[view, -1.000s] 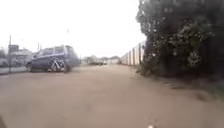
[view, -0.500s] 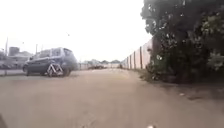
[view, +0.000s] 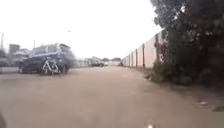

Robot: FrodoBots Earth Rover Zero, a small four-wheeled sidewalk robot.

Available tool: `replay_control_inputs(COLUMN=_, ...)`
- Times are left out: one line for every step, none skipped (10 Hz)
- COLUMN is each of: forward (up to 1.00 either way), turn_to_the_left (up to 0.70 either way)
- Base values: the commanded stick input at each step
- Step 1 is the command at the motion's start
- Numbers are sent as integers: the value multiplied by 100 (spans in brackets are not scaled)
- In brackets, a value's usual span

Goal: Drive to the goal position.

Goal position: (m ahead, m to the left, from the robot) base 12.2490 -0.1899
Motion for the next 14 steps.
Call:
replay_control_inputs(forward=100, turn_to_the_left=0)
replay_control_inputs(forward=100, turn_to_the_left=0)
replay_control_inputs(forward=100, turn_to_the_left=0)
replay_control_inputs(forward=100, turn_to_the_left=0)
replay_control_inputs(forward=100, turn_to_the_left=0)
replay_control_inputs(forward=100, turn_to_the_left=0)
replay_control_inputs(forward=100, turn_to_the_left=0)
replay_control_inputs(forward=100, turn_to_the_left=0)
replay_control_inputs(forward=100, turn_to_the_left=-27)
replay_control_inputs(forward=100, turn_to_the_left=-27)
replay_control_inputs(forward=100, turn_to_the_left=-27)
replay_control_inputs(forward=100, turn_to_the_left=0)
replay_control_inputs(forward=100, turn_to_the_left=0)
replay_control_inputs(forward=100, turn_to_the_left=0)
